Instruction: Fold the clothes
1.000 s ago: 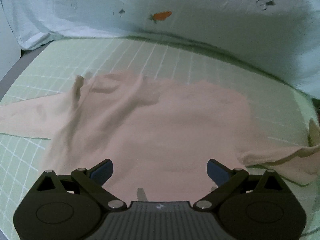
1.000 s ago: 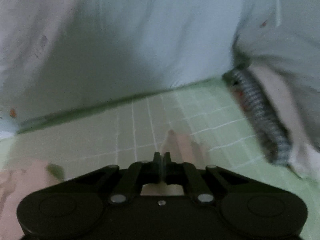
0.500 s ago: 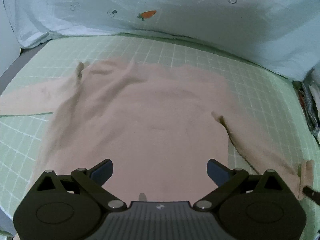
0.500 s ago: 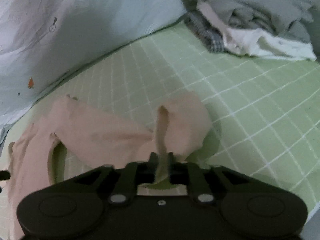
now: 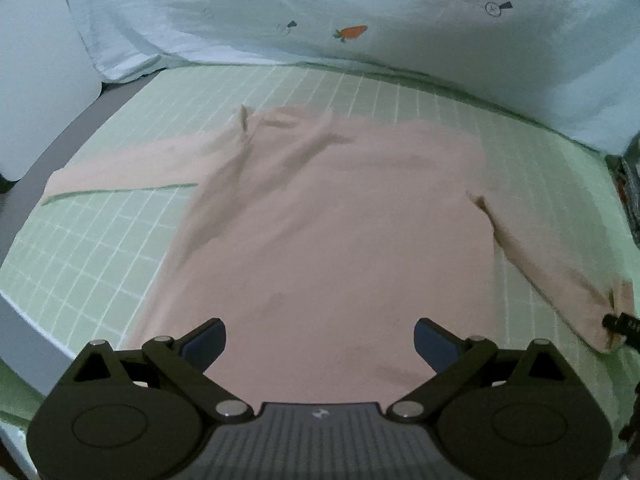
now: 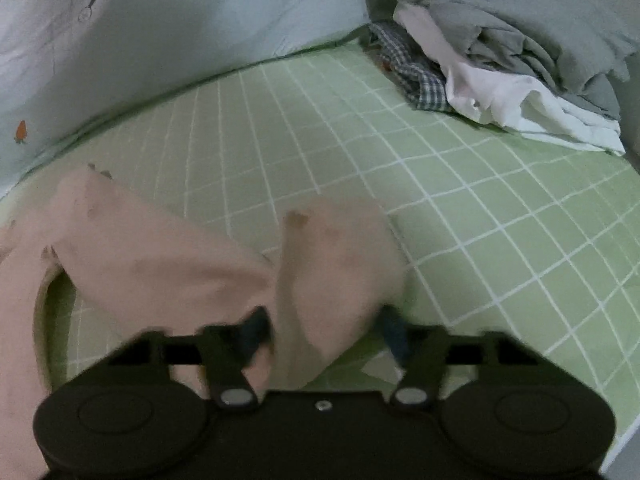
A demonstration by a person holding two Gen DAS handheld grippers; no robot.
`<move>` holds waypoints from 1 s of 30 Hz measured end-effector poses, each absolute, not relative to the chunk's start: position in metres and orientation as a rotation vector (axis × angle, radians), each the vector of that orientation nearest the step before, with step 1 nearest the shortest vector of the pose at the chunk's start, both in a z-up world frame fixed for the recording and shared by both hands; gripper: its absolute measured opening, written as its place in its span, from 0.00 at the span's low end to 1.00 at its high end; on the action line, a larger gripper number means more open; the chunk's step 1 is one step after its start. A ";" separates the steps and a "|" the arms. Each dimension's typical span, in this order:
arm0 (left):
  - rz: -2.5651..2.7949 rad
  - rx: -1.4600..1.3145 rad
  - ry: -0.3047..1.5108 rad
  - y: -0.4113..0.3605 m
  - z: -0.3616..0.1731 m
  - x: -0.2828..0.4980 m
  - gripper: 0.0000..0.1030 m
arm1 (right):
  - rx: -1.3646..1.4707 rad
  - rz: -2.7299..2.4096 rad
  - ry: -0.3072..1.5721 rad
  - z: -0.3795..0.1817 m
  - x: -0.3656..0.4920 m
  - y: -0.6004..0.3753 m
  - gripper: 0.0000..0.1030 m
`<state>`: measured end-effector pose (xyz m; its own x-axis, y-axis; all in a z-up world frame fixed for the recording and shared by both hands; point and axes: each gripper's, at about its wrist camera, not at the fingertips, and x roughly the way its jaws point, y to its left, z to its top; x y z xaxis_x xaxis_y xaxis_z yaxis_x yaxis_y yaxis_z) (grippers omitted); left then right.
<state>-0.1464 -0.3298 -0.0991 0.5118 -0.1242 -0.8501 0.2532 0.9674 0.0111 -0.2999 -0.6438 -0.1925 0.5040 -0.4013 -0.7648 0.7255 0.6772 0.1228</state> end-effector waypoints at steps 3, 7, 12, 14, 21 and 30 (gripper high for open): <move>-0.231 0.151 1.025 -0.327 -0.103 -0.152 0.97 | 0.504 -0.663 0.640 -0.180 -0.318 -0.641 0.19; -0.253 0.157 1.042 -0.328 -0.108 -0.155 0.97 | 0.416 -0.634 0.425 -0.150 -0.357 -0.619 0.21; -0.271 0.156 1.065 -0.330 -0.114 -0.151 0.97 | 0.538 -0.754 0.523 -0.177 -0.387 -0.618 0.48; -0.281 0.156 1.071 -0.333 -0.115 -0.150 0.97 | 0.636 -0.809 0.552 -0.187 -0.402 -0.622 0.48; -0.325 0.182 1.076 -0.340 -0.118 -0.147 0.97 | 0.740 -0.916 0.536 -0.186 -0.432 -0.624 0.55; -0.329 0.184 1.074 -0.335 -0.118 -0.144 0.97 | 0.627 -0.930 0.521 -0.160 -0.384 -0.623 0.64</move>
